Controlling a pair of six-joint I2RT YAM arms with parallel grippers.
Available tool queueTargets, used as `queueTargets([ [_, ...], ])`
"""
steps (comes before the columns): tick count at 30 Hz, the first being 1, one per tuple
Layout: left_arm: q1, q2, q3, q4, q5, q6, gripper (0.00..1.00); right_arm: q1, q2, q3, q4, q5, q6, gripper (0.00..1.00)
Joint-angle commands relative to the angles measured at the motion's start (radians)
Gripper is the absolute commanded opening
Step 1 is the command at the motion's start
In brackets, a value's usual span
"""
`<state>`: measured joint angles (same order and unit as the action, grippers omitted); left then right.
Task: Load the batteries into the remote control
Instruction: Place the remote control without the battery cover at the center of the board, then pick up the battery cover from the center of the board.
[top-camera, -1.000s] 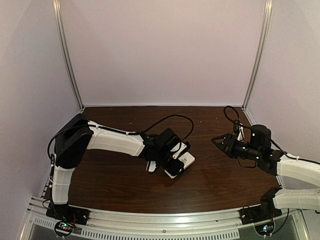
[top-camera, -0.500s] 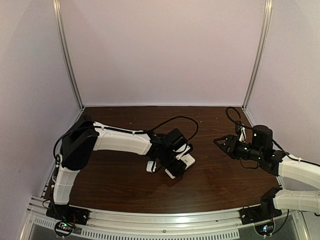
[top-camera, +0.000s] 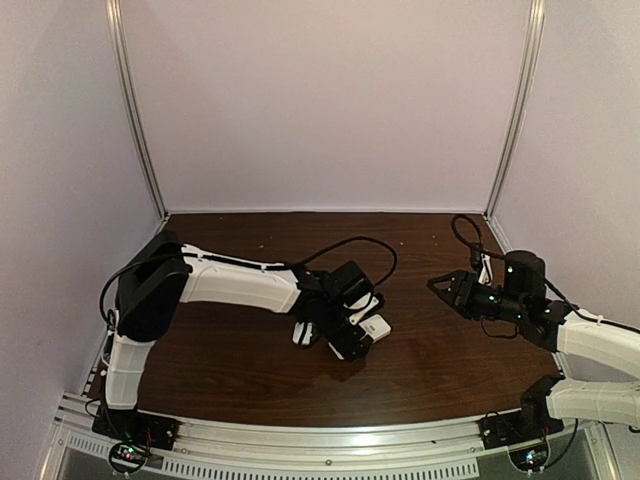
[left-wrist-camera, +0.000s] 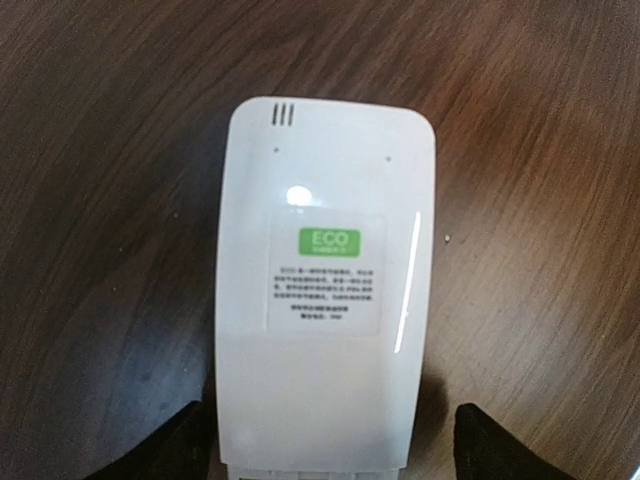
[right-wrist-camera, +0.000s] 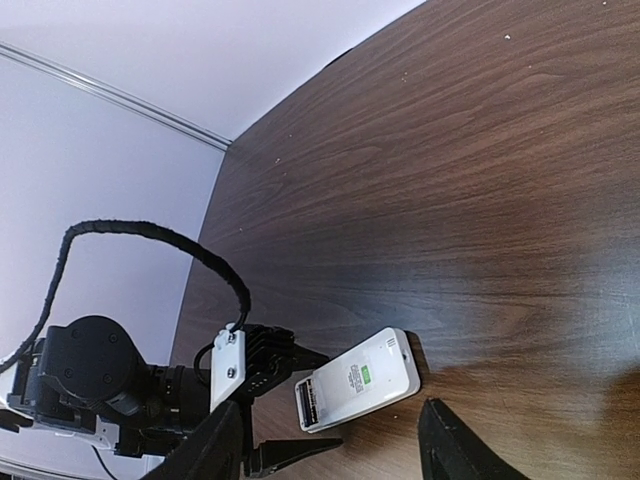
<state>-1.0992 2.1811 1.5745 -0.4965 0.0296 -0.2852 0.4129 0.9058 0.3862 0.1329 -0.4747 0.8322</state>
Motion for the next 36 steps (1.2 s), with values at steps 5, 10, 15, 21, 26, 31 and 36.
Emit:
queueTargets([
  [5,0.025,-0.195,-0.075,-0.032,-0.012,0.046,0.95,-0.007,-0.012,0.05,-0.06,-0.023,-0.075,0.62],
  [10,0.097,-0.355,-0.245,0.038,0.002,-0.004,0.88,-0.008,-0.059,0.113,-0.182,0.012,-0.2,0.69],
  [15,0.202,-0.442,-0.419,0.08,0.025,-0.061,0.74,-0.009,-0.083,0.15,-0.201,-0.003,-0.255,0.88],
  [21,0.244,-0.431,-0.473,0.079,0.025,-0.073,0.6,-0.011,-0.061,0.161,-0.226,0.042,-0.198,1.0],
  [26,0.249,-0.39,-0.467,0.081,0.01,-0.072,0.5,-0.011,-0.055,0.185,-0.262,0.056,-0.221,1.0],
  [31,0.249,-0.358,-0.454,0.107,0.036,-0.072,0.48,-0.011,-0.075,0.179,-0.252,0.062,-0.208,1.0],
  [36,0.249,-0.333,-0.444,0.127,0.046,-0.074,0.47,-0.011,-0.052,0.192,-0.26,0.004,-0.218,1.0],
])
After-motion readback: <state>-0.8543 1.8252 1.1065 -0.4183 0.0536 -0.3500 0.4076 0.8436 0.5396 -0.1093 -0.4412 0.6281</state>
